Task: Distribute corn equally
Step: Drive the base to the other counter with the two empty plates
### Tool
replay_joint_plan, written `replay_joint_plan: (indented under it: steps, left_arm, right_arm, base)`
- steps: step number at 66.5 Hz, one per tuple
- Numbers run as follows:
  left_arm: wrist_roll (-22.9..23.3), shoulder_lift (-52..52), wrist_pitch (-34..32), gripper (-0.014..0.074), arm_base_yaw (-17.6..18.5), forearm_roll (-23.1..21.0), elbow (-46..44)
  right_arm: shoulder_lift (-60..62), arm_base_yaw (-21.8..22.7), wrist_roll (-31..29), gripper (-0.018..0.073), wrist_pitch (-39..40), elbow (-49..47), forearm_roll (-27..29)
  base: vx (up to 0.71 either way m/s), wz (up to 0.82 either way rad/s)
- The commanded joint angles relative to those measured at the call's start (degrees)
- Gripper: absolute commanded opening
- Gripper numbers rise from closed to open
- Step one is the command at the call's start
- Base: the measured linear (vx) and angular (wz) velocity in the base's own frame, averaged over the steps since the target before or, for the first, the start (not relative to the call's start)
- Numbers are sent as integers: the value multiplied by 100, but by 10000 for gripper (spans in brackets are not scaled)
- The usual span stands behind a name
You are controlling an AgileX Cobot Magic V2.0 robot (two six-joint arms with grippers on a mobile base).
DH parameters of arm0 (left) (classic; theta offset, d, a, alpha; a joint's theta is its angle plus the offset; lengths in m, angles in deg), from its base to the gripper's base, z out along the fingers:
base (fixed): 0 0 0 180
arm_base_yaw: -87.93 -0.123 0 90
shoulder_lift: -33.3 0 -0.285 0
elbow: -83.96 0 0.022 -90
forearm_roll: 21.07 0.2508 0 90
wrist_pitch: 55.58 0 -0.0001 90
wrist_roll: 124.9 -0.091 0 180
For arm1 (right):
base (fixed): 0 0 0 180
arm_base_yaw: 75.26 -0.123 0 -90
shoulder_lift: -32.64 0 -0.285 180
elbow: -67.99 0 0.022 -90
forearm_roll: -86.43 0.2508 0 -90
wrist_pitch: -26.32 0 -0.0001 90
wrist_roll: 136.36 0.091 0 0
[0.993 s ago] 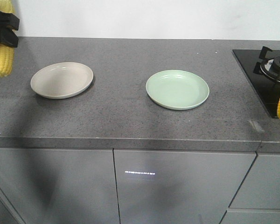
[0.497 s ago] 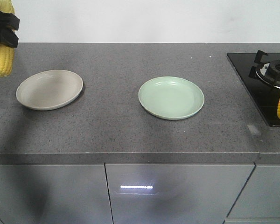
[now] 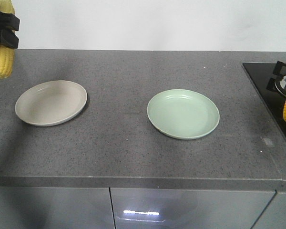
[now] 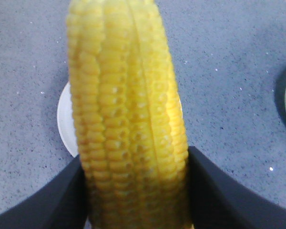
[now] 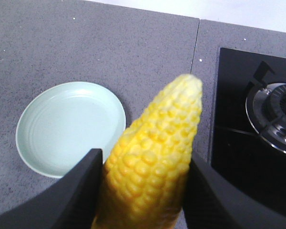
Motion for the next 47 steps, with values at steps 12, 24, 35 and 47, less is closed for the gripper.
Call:
replay_joint_plan:
  steps: [12,24,35,47]
  left_arm:
    - [9,-239,-321,38,-2,-96,-137]
    - [9,-239,-321,38,-2,-96,-137]
    - [9,-239,-321,38,-2,-96,-137]
    - [9,-239,-321,38,-2,-96,-137]
  right_arm:
    - [139,27,-60,133,352,-134,114]
    - [139,27,-60,133,352,-134,114]
    - [139,27,-60,133,352,-134,114]
    - [139,27,-60,133,352,-134,114]
  base:
    - [12,4]
    - [12,3]
    - [12,2]
    - [12,1]
